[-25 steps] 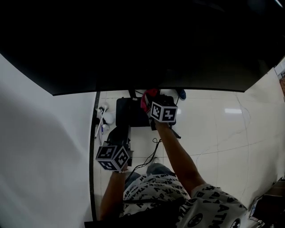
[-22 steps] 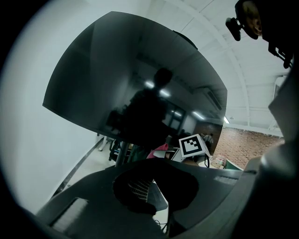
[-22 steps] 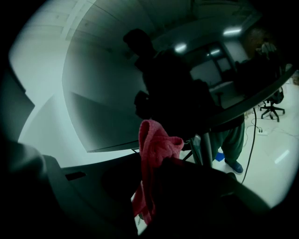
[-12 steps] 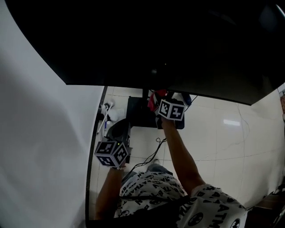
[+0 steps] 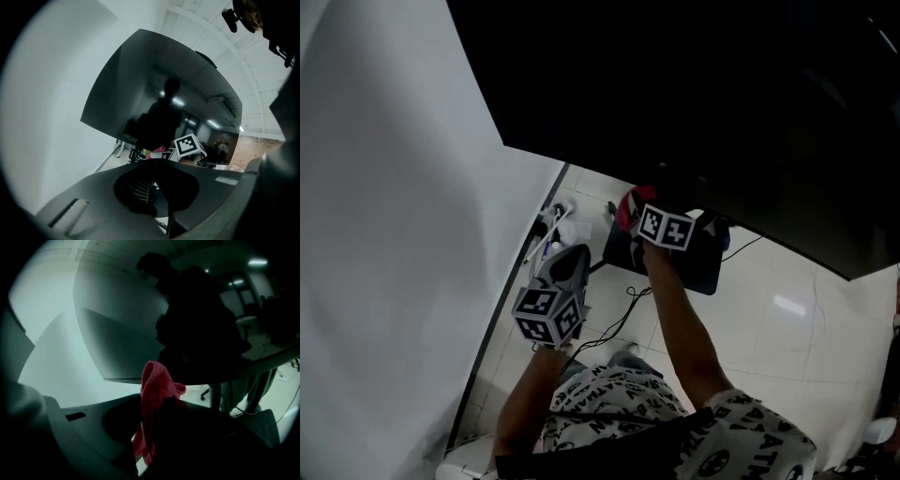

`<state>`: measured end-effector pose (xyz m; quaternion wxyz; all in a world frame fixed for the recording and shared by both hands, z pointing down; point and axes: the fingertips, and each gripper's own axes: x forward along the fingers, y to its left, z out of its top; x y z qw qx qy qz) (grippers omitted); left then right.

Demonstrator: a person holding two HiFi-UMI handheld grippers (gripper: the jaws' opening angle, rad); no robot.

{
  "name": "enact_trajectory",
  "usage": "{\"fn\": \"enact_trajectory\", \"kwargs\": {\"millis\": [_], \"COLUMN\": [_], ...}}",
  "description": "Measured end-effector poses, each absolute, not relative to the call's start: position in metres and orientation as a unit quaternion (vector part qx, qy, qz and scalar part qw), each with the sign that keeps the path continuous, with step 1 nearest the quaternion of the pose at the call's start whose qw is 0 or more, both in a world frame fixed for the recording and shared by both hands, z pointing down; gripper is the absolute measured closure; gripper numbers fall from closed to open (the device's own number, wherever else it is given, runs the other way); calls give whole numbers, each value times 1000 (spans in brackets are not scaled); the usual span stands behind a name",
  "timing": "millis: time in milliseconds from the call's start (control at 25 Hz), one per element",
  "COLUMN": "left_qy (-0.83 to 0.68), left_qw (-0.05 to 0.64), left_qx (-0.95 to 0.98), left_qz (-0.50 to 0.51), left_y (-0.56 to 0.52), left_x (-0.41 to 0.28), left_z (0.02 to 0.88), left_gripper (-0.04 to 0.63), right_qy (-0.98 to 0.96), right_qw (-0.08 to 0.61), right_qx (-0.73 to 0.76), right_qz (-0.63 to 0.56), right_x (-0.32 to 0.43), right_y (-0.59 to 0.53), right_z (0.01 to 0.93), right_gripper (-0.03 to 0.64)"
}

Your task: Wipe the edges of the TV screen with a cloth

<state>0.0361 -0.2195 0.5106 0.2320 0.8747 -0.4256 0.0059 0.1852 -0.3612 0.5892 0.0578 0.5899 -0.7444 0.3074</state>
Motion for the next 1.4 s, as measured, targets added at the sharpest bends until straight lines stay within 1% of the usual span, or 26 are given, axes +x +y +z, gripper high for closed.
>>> {"fn": "enact_trajectory", "kwargs": {"millis": [440, 880, 1120, 1400], "left_qy": [-488, -530, -541, -537], "left_qw": [245, 282, 291, 301], "left_qx": [837, 799, 788, 787], "left_qz": [-21, -39, -42, -47], "left_y": [-244, -242, -239, -238], "left_x": [-86, -193, -232, -254], "left_z": [525, 552, 561, 565], "left_gripper": [606, 606, 606, 606], "right_qy": [-775, -795, -796, -784], "right_qw": [71, 40, 28, 19], "right_qx": [548, 522, 524, 533], "right_qz": [307, 305, 302, 318], "right_x": [53, -70, -109, -134], "right_y": [-436, -493, -515, -531], "right_z": [590, 573, 563, 572], "right_gripper": [537, 537, 537, 537]}}
